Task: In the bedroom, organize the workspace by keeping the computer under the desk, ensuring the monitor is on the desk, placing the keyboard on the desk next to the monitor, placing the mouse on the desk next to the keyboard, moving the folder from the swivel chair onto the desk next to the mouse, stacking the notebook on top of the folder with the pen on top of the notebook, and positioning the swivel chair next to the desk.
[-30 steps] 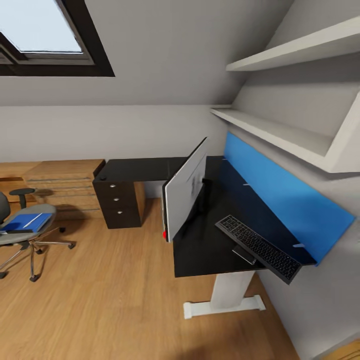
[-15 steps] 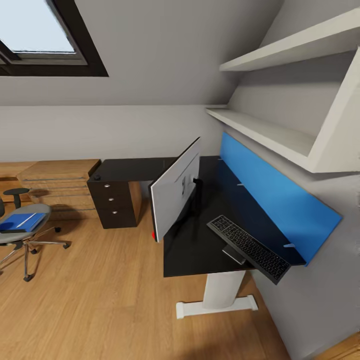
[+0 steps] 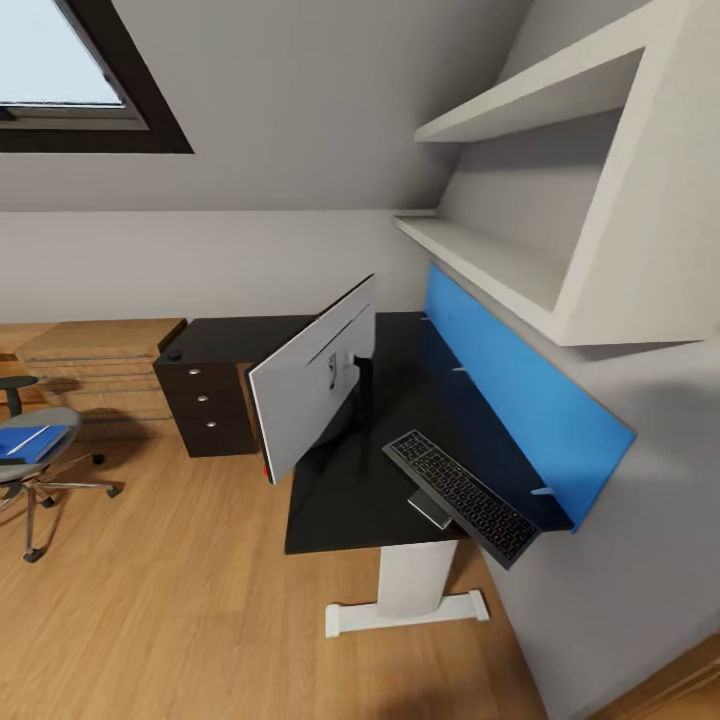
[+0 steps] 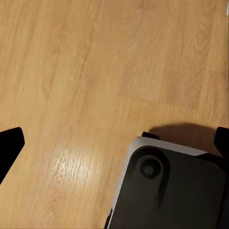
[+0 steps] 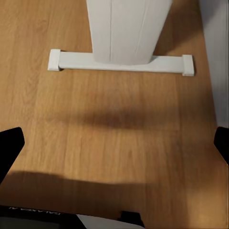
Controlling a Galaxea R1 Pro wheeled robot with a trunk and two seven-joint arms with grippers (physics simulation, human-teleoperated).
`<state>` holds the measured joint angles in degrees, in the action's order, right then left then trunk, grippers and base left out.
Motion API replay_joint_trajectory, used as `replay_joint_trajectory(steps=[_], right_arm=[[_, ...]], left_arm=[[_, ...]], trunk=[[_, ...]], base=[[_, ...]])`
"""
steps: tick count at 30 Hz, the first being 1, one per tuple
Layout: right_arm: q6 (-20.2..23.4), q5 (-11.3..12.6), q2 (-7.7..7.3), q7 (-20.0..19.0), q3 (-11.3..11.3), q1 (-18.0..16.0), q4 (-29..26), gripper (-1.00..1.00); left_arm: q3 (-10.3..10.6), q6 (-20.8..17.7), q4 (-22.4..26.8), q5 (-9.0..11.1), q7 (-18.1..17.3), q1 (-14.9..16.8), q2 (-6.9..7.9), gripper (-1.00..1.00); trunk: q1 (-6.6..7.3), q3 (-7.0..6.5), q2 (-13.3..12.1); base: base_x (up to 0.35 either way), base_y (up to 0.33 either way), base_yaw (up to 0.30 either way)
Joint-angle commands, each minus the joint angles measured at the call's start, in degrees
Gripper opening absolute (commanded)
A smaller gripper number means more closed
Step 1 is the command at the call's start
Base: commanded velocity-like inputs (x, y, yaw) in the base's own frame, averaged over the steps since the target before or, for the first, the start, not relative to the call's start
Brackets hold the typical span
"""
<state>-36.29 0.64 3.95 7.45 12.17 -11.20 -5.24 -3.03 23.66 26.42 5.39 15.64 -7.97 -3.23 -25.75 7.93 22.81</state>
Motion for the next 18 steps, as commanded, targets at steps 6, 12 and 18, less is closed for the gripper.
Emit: replay_joint_trajectory(steps=[6, 12, 18], right_arm=[[-0.1, 0.1, 0.0, 0.46, 0.48, -0.05, 0.05, 1.0], [-0.1, 0.14, 0.0, 0.47, 0.48, -0.05, 0.05, 1.0], [-0.14, 0.19, -0.08, 0.54, 0.4, -0.05, -0.02, 1.0]], left_arm=[[-0.13, 0.11, 0.12, 0.5, -0.24, -0.03, -0.03, 1.0], [-0.13, 0.32, 0.14, 0.49, -0.23, -0.03, -0.05, 1.0], [-0.13, 0.42, 1.15, 0.66, -0.14, -0.03, -0.2, 1.0]], trunk=[[-0.03, 0.11, 0.11], [-0.03, 0.11, 0.11], [-0.03, 0.11, 0.11]], base=[[0.0, -0.291, 0.0], [0.0, -0.105, 0.0], [0.0, -0.012, 0.0]])
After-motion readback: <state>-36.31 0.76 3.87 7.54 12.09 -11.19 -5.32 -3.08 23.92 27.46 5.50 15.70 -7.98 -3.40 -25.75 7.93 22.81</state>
